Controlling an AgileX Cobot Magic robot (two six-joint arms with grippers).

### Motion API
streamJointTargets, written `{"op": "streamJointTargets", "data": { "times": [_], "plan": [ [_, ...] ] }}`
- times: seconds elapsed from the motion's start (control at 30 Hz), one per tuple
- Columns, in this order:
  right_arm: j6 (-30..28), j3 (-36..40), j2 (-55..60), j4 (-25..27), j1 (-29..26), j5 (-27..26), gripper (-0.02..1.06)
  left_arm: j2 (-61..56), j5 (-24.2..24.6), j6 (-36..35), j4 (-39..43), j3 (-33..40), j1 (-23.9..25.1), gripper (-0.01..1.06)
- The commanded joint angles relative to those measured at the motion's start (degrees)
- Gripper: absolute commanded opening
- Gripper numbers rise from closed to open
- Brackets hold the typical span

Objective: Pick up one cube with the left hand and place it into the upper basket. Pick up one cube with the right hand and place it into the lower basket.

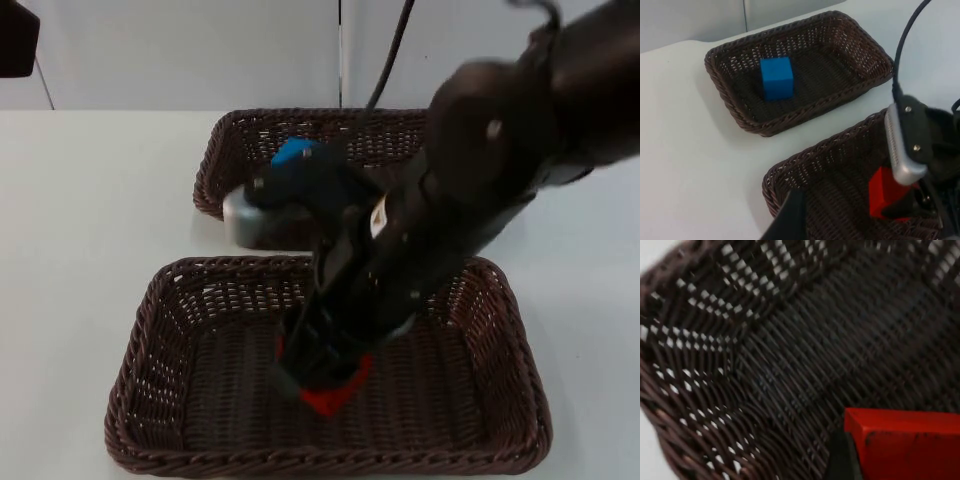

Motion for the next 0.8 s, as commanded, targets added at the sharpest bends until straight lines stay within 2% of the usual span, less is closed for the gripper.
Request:
{"op": "streamJointTargets", "data": {
  "times": [0.0,0.03,0.17,0.2,0.27,0.37,0.4,0.47,0.53,0.77],
  "plan": [
    [0.1,-0.3,1.2,-0.2,0.1,-1.1,0.0,-0.5,-0.1,-0.2,0.1,0.1,-0.2,0.89],
    [0.1,-0.3,1.2,-0.2,0.1,-1.1,0.0,-0.5,-0.1,-0.2,0.1,0.1,-0.2,0.89],
    [1.0,-0.3,2.0,-0.2,0.1,-1.2,0.13,-0.5,-0.1,-0.2,0.2,0.1,-0.2,0.89],
    [1.0,-0.3,2.0,-0.2,0.1,-1.2,0.13,-0.5,-0.1,-0.2,0.2,0.1,-0.2,0.89],
    [1.0,-0.3,2.0,-0.2,0.1,-1.4,0.25,-0.5,-0.1,-0.2,0.2,0.1,-0.2,0.89],
    [1.2,-0.3,2.0,-0.2,0.1,-1.4,0.49,-0.5,-0.1,-0.2,0.2,0.1,-0.2,0.89],
    [1.2,-0.3,2.0,-0.2,0.1,-1.4,0.49,-0.5,-0.1,-0.2,0.2,0.1,-0.2,0.89],
    [1.2,-0.3,2.0,-0.2,0.1,-1.4,0.66,-0.5,-0.1,-0.2,0.2,0.1,-0.2,0.89],
    [1.2,-0.3,1.9,-0.2,0.1,-1.4,0.75,-0.5,-0.1,-0.2,0.2,0.1,-0.2,0.89],
    [1.2,-0.3,-2.6,-0.2,0.1,0.5,0.78,-0.5,-0.1,-0.2,0.3,0.1,-0.2,0.89]
  ]
}}
